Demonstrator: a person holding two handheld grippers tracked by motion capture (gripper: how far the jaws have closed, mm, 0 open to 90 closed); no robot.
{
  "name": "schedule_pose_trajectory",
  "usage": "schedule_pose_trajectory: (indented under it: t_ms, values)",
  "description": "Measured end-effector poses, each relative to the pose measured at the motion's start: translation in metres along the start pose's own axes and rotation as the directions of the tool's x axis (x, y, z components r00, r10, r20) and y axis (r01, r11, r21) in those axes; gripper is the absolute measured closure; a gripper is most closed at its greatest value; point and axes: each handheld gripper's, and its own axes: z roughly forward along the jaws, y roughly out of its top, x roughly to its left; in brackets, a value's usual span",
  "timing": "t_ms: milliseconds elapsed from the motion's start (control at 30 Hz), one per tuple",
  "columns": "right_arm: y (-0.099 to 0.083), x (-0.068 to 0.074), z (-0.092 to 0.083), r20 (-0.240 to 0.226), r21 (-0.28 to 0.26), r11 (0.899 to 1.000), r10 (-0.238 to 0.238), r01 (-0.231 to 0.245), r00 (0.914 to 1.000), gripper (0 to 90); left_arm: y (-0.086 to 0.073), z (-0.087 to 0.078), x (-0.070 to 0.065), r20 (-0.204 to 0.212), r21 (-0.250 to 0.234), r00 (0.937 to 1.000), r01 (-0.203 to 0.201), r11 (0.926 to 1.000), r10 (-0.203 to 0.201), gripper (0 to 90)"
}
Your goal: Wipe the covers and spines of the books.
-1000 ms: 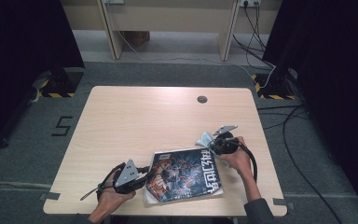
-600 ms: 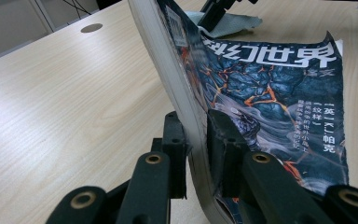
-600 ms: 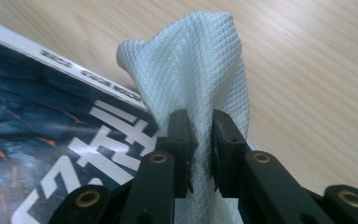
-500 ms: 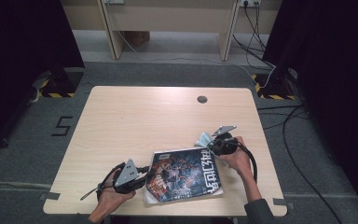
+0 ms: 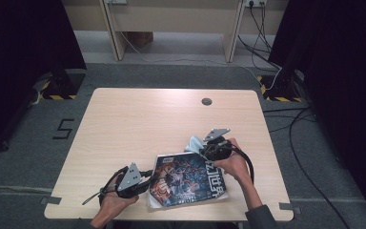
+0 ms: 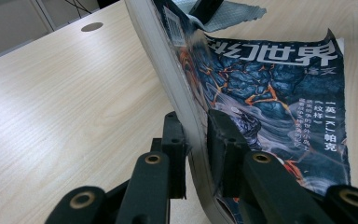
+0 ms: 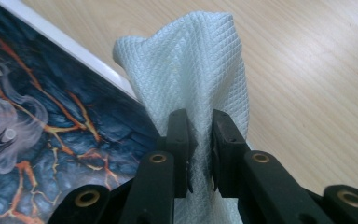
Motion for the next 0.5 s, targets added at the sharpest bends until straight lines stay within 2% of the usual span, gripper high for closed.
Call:
schedule_pose_trajectory:
  t_ms: [167,300,500]
  values:
    - [-0.013,-0.017,0.006,0.04,0.042,0.998,0.05,-0.052,0.9979,79.8,0.0,0.0,0.0,0.002,0.003,1.0,0.002,1.0,-0.002,77.3]
    - [-0.025,-0.032,0.01,0.087,0.074,0.993,0.084,-0.091,0.9926,79.9,0.001,0.0,0.0,0.002,-0.001,1.0,-0.004,1.0,0.004,77.3]
    - [-0.034,-0.042,0.014,0.117,0.089,0.989,0.11,-0.121,0.9869,79.8,0.001,-0.001,0.0,0.002,-0.002,1.0,-0.005,1.0,0.005,77.2]
